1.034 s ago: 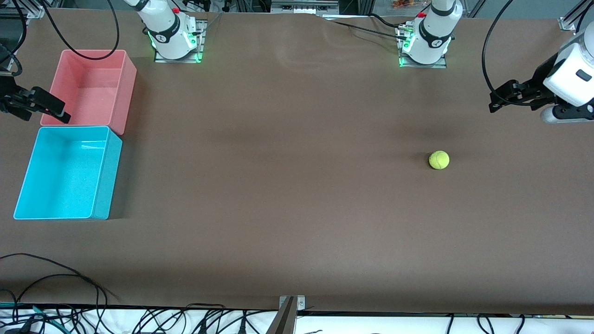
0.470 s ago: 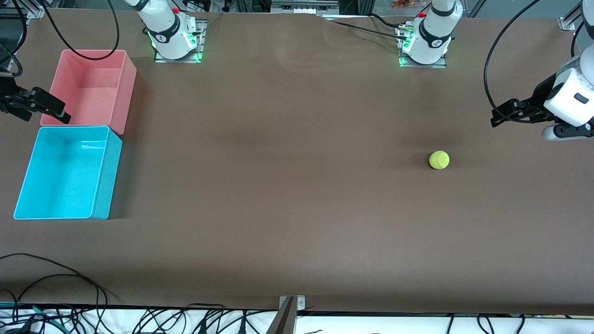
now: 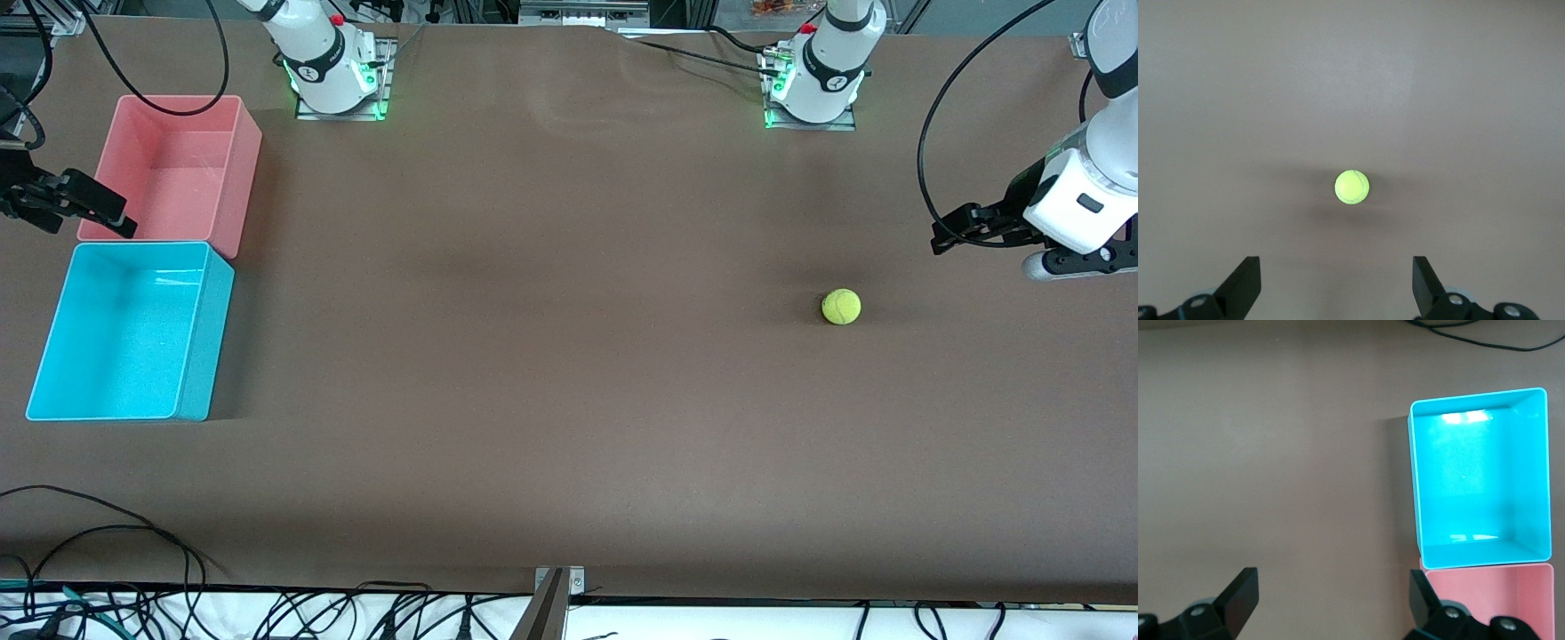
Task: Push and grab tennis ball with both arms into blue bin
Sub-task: 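Move the left gripper down toward the tennis ball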
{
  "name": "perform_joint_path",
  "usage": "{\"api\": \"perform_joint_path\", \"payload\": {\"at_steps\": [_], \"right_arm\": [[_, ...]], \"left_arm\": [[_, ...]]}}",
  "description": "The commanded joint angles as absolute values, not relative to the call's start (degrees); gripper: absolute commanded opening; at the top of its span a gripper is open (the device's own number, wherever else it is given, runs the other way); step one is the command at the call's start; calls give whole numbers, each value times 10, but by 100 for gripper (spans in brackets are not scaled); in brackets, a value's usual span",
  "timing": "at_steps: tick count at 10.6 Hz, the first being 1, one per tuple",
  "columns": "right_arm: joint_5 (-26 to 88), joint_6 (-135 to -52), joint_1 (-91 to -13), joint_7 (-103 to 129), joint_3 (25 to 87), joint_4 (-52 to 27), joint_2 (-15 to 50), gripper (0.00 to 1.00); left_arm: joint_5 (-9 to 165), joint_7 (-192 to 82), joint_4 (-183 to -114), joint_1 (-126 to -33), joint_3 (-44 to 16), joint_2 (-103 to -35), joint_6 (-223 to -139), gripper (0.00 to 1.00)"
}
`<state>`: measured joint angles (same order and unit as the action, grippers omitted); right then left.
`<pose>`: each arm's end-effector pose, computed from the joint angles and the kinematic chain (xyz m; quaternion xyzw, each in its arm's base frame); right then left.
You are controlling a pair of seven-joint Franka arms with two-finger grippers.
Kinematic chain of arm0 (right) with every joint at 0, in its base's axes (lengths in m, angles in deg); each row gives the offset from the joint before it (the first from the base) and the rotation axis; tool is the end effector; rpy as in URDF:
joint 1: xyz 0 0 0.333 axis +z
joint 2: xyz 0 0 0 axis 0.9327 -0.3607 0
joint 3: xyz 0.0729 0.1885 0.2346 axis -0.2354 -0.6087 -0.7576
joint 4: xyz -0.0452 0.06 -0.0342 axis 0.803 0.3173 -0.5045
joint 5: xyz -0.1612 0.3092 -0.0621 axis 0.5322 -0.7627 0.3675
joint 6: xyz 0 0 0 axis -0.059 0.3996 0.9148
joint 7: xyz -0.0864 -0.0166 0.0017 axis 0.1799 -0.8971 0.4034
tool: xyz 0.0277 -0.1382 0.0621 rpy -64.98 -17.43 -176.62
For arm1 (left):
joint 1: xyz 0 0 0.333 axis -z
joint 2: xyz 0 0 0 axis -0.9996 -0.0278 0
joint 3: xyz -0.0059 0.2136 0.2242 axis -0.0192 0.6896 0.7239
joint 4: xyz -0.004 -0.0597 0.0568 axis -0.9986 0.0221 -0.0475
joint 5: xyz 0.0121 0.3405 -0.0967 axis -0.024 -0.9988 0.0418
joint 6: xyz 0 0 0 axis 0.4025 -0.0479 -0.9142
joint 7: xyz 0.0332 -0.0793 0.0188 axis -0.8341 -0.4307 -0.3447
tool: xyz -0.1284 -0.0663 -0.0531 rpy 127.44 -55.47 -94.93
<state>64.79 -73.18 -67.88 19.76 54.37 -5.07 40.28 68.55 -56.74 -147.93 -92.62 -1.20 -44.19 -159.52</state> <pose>0.5278 -0.0185 0.5629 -0.9985 0.0417 -0.0260 0.0235 0.5151 -0.0073 0.5054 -0.9971 -0.0656 0.0371 0.0059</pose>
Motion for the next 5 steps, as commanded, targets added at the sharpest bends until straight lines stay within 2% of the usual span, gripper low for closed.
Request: {"api": "perform_joint_path", "payload": {"at_steps": [1, 5], "right_arm": [[651, -726, -683, 189, 541, -37, 398, 100], [651, -725, -683, 189, 541, -37, 398, 100]], "left_arm": [[667, -570, -1540, -939, -7, -421, -1691, 100], [668, -572, -1559, -940, -4, -420, -1700, 100]]}}
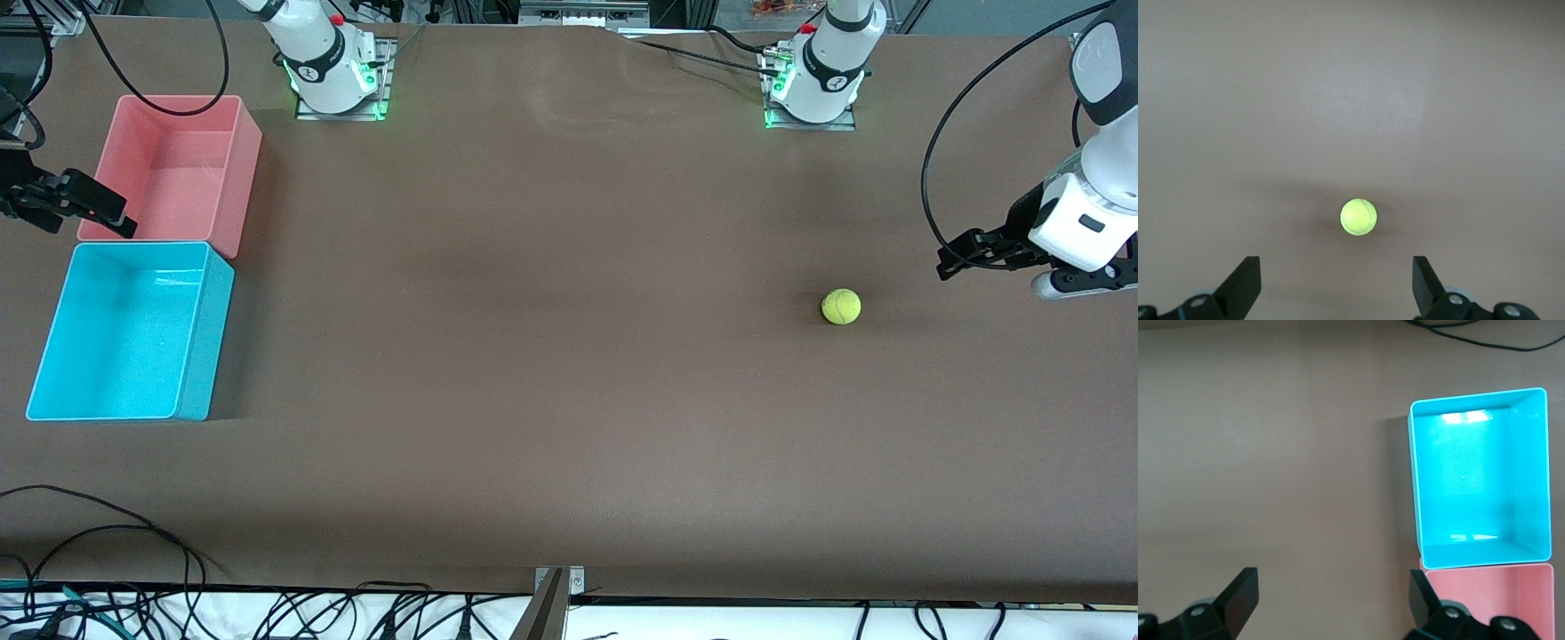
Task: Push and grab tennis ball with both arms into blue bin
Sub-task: 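Move the left gripper down toward the tennis ball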
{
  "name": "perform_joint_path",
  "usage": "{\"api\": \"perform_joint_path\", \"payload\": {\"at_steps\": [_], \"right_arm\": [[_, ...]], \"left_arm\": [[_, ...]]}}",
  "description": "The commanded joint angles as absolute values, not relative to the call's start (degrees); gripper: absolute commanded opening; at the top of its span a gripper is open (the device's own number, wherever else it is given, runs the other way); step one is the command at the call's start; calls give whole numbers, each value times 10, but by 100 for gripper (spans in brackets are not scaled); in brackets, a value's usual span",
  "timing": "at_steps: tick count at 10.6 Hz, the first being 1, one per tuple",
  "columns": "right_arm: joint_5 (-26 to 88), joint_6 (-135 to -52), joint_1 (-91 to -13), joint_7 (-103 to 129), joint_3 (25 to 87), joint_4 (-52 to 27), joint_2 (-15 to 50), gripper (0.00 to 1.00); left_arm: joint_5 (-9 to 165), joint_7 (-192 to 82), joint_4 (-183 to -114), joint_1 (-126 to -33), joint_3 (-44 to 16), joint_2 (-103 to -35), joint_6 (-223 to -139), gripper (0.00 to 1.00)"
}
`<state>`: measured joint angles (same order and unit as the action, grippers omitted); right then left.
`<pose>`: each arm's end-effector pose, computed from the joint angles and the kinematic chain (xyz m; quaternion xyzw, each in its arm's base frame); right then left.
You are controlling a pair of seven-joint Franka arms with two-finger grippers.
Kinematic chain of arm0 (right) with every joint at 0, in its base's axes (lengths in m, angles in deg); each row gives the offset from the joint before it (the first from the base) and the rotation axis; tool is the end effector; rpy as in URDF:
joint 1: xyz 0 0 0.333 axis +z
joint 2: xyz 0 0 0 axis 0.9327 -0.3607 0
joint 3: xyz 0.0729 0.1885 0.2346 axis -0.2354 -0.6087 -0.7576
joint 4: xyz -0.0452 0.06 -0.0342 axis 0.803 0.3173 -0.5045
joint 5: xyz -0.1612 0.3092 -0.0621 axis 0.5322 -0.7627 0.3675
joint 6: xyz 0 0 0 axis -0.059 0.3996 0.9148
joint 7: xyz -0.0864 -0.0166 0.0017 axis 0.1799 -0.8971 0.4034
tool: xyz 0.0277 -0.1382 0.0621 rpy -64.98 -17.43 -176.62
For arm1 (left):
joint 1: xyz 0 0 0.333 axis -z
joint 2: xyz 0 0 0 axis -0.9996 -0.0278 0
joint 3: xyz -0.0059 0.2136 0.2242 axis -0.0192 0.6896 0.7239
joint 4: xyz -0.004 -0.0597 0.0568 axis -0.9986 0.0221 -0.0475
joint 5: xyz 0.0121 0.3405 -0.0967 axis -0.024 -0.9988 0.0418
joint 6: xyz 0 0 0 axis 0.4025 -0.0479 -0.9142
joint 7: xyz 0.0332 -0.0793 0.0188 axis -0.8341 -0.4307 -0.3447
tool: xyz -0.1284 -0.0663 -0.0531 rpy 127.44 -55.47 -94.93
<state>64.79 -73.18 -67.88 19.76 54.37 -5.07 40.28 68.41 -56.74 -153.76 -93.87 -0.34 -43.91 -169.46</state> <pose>0.5278 -0.0185 0.5629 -0.9985 0.0417 -0.0260 0.0235 0.5261 0.0120 0.4778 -0.9965 -0.0833 -0.0011 0.0041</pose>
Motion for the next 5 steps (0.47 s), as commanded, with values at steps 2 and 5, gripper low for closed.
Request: {"api": "perform_joint_path", "payload": {"at_steps": [2, 5], "right_arm": [[651, -725, -683, 189, 541, -37, 398, 100], [651, -724, -683, 189, 541, -37, 398, 100]], "left_arm": [[667, -566, -1576, -939, -2, -421, -1705, 100], [667, -542, -1614, -940, -2, -422, -1709, 100]]}}
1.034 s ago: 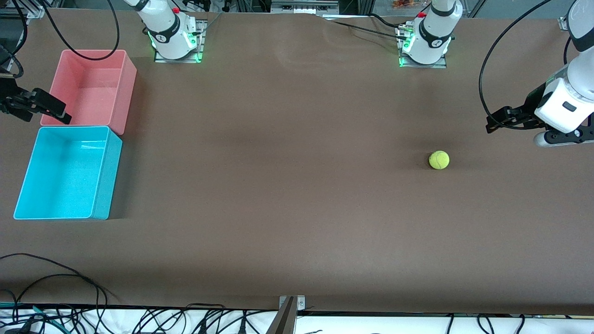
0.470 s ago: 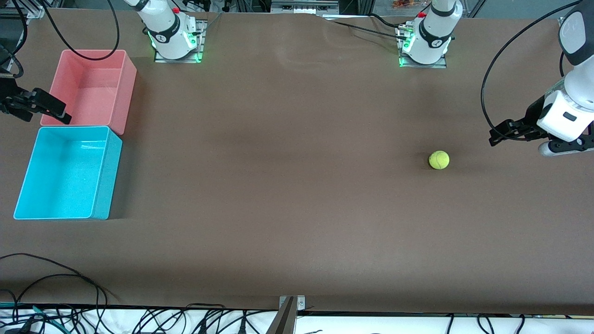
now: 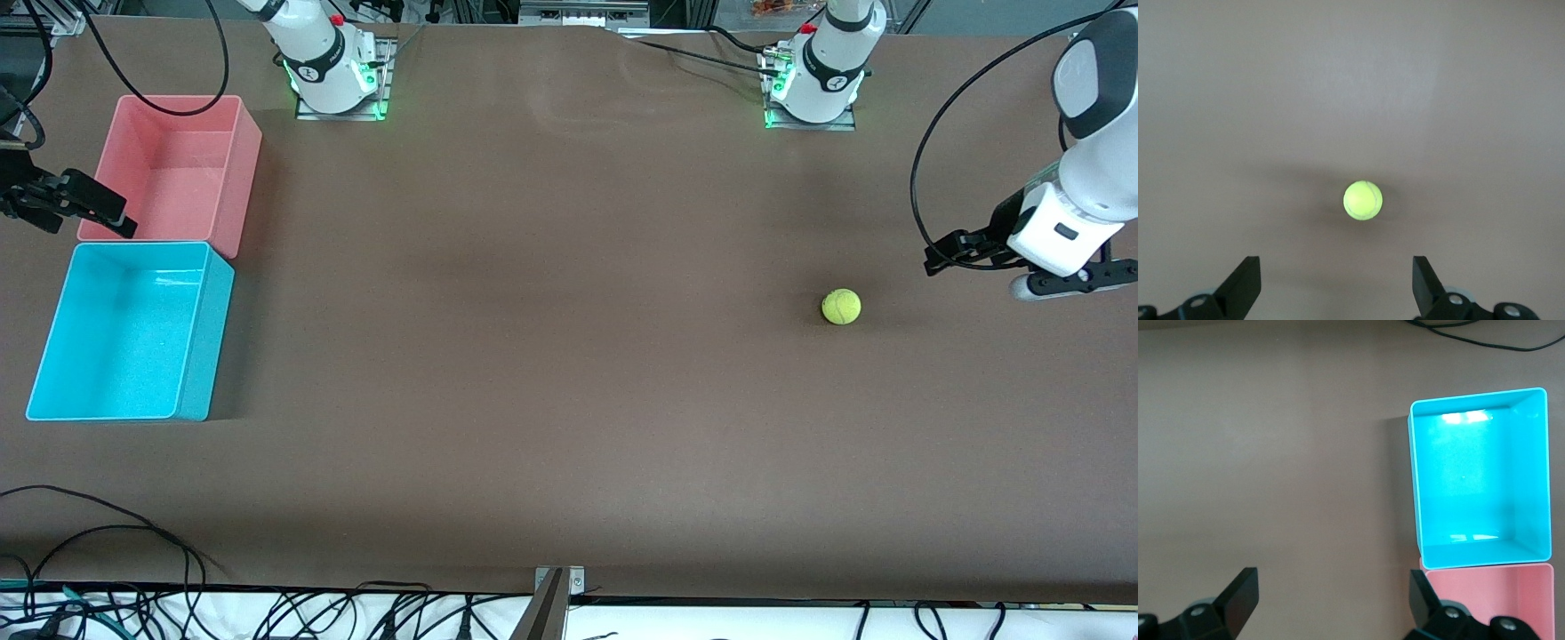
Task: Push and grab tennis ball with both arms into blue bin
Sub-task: 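Move the left gripper down toward the tennis ball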
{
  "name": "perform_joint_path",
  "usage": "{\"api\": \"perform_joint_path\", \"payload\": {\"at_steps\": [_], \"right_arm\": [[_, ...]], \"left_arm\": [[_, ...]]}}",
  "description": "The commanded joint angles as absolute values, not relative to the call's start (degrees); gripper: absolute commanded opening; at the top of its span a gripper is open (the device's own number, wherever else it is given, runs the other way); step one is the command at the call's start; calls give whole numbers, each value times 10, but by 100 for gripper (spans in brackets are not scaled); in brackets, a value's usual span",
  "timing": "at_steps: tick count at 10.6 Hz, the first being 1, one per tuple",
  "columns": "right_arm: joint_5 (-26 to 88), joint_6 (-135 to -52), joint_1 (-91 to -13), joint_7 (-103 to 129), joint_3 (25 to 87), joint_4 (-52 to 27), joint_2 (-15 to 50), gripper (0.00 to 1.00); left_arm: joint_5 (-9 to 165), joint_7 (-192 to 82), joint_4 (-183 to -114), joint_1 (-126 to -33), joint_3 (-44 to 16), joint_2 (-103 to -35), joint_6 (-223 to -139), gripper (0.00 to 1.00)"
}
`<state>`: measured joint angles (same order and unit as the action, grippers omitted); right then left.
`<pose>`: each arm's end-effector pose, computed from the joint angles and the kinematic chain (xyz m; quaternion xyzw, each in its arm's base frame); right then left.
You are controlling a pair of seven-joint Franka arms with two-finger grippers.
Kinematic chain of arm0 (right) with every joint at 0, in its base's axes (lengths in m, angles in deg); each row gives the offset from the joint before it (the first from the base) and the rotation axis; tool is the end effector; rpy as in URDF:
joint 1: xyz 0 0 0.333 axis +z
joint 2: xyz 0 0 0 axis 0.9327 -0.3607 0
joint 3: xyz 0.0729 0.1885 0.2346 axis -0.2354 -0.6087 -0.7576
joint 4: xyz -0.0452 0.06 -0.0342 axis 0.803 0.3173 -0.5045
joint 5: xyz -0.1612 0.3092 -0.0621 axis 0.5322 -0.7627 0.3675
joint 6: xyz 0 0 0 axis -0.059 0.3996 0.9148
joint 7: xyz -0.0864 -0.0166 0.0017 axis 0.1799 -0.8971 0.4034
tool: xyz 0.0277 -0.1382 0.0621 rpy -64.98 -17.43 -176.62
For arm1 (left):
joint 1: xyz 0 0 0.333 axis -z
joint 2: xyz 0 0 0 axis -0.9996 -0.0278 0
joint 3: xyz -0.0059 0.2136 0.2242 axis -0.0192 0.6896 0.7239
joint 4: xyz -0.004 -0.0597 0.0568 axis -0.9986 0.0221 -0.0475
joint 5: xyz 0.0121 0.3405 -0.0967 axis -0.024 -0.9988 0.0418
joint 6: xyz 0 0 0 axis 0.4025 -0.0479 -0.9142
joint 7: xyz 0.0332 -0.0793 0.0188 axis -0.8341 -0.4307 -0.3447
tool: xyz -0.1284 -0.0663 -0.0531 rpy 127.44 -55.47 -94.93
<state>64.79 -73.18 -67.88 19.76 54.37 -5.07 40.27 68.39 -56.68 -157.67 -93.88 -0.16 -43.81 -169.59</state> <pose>0.5278 -0.0185 0.5628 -0.9985 0.0417 -0.0259 0.0235 0.5140 0.0134 0.4491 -0.9960 -0.0842 0.0309 0.0063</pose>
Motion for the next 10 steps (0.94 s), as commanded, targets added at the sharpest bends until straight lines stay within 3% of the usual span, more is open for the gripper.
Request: {"api": "perform_joint_path", "payload": {"at_steps": [1, 7, 10], "right_arm": [[651, -724, -683, 189, 541, -37, 398, 100], [651, -725, -684, 189, 541, -37, 398, 100], [651, -725, -684, 189, 541, -37, 397, 100]], "left_arm": [[667, -495, -1620, -940, -1, -422, -1709, 100], [667, -359, -1719, -945, 30, -425, -1810, 95], [667, -348, -1768, -947, 30, -428, -1867, 83]]}}
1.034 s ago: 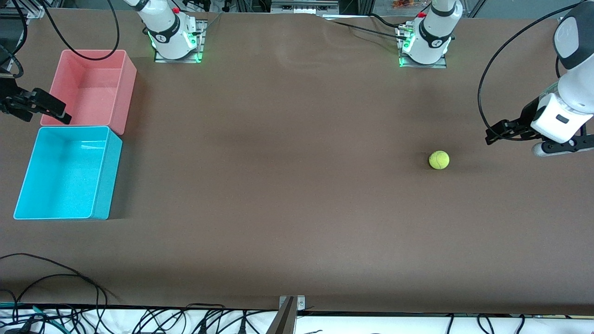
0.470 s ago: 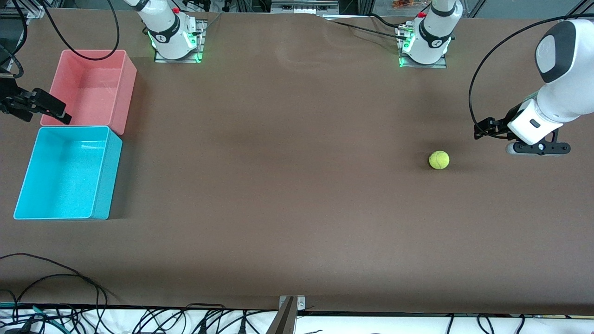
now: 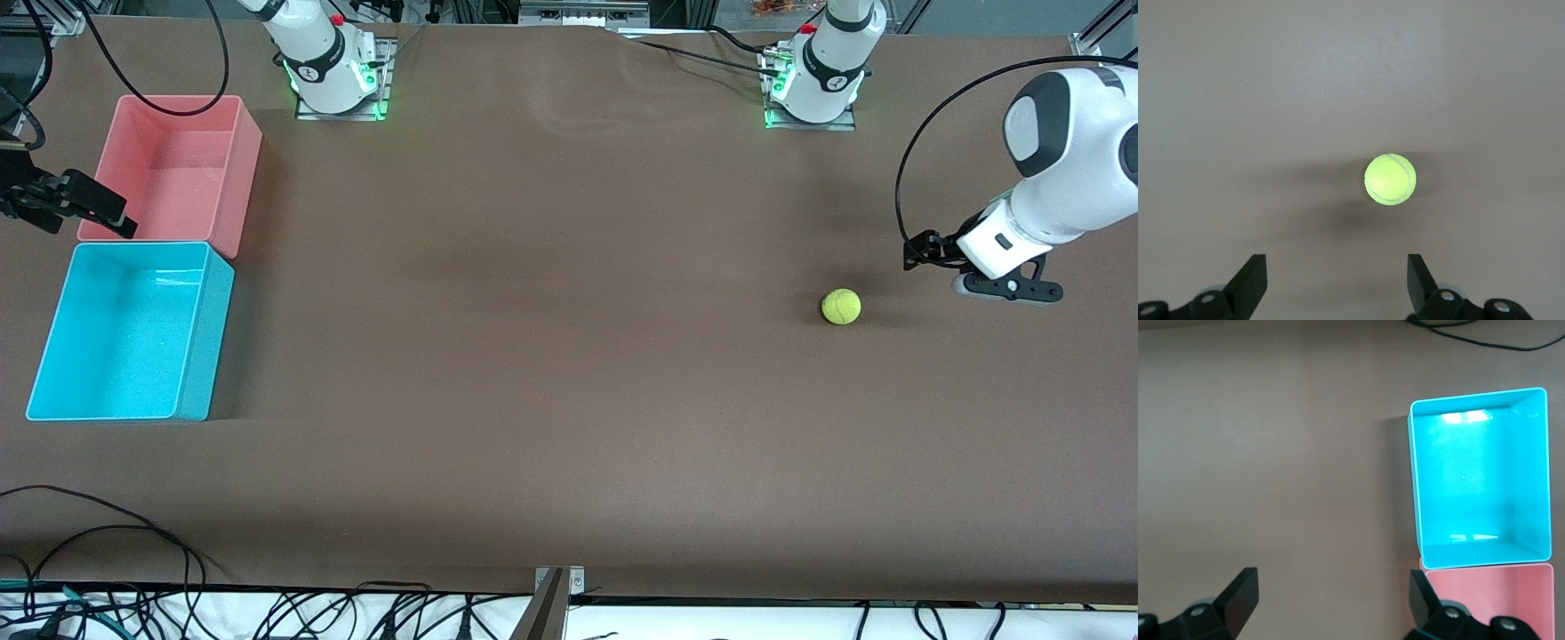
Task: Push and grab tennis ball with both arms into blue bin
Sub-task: 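Move the left gripper down toward the tennis ball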
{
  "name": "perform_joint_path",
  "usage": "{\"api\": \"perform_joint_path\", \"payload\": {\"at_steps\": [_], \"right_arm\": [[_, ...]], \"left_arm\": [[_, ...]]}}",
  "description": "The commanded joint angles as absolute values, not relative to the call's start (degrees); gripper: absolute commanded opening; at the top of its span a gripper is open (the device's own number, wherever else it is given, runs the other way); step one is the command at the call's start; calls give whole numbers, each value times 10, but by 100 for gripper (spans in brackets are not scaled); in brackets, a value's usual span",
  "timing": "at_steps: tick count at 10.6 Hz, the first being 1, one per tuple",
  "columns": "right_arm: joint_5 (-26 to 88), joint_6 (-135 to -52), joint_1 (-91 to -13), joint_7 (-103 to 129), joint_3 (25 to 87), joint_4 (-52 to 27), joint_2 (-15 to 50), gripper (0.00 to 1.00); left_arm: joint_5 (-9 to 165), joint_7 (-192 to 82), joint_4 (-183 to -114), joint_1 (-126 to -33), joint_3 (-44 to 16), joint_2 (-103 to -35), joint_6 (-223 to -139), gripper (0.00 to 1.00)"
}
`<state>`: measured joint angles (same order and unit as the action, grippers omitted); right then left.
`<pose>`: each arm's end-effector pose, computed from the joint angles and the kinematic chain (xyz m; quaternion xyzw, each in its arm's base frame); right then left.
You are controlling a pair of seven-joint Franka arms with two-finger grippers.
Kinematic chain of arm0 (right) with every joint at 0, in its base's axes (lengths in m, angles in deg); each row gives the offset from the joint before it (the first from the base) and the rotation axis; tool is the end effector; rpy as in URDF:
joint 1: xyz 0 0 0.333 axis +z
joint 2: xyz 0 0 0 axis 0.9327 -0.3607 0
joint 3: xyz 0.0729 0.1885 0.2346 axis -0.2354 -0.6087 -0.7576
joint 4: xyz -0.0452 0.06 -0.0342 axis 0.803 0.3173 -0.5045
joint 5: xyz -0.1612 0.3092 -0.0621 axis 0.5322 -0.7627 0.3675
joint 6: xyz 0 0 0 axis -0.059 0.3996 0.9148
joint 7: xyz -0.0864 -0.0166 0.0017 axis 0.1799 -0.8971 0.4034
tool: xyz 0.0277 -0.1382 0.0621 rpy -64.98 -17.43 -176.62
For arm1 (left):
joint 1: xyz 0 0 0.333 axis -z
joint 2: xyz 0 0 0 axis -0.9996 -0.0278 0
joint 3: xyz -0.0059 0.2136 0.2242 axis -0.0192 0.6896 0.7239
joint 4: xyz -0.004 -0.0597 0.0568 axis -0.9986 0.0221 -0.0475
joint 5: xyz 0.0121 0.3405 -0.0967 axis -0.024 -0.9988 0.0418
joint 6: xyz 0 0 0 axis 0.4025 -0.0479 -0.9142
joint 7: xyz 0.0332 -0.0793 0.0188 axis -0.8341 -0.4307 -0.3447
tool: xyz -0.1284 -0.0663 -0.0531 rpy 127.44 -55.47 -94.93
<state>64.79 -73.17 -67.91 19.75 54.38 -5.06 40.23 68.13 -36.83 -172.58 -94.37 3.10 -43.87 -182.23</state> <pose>0.5279 -0.0189 0.5625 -0.9985 0.0420 -0.0256 0.0234 0.4851 0.0447 0.3561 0.9970 -0.0583 -0.0519 0.0016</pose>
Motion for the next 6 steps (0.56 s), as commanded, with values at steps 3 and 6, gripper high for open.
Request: {"api": "perform_joint_path", "payload": {"at_steps": [3, 6], "right_arm": [[651, -725, -684, 189, 541, -38, 397, 100], [651, -725, -685, 189, 541, -38, 397, 100]], "left_arm": [[666, -227, -1798, -954, 31, -445, -1901, 37], [666, -70, -1808, -964, 31, -451, -1911, 0]]}}
